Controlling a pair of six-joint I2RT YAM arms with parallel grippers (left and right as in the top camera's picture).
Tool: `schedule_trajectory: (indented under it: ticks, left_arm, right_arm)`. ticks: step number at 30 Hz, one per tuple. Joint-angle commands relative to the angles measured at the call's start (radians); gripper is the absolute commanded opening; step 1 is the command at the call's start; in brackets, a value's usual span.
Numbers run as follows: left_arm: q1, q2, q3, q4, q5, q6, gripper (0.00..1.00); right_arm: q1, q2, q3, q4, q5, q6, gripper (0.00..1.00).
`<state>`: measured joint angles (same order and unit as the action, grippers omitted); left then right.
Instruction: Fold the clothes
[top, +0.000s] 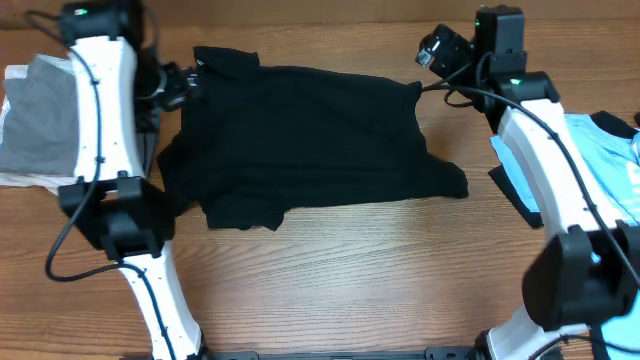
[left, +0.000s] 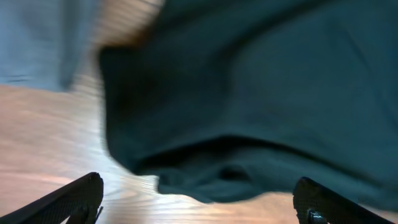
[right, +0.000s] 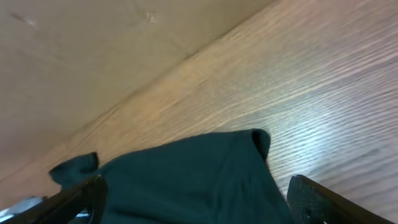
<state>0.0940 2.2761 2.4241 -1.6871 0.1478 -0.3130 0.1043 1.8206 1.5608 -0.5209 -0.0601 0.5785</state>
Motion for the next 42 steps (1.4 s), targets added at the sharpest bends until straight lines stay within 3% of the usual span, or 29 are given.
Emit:
schedule_trajectory:
  ticks: [1,11,23,31,34,42]
  left_arm:
    - [-0.063,-0.008,0.021,-0.003,0.024,0.036,1.0]
    - [-0.166,-0.008,0.019,0.005,-0.055,-0.009,1.0]
    - [-0.169,-0.008,0.019,0.005,-0.054,-0.009,1.0]
    - [-0.169,-0.008,0.019,0.009,-0.054,-0.009,1.0]
    - [-0.169,-0.008,0.019,0.012,-0.054,-0.009,1.0]
    - [-0.169,-0.008,0.019,0.016,-0.054,-0.009,1.0]
  right_arm:
    - [-0.006,0.077,-0.001,0.034,-0.006,-0.011,0.96]
    - [-0.002,0.207,-0.001,0.142,-0.056,0.018,0.93]
    - [-0.002,0.325,-0.001,0.163,-0.057,0.069,0.74]
    - [0.0,0.362,-0.001,0.195,-0.058,0.08,0.7]
    - [0.002,0.38,-0.001,0.212,-0.062,0.084,0.64]
    - [0.003,0.426,-0.001,0.229,-0.065,0.106,0.63]
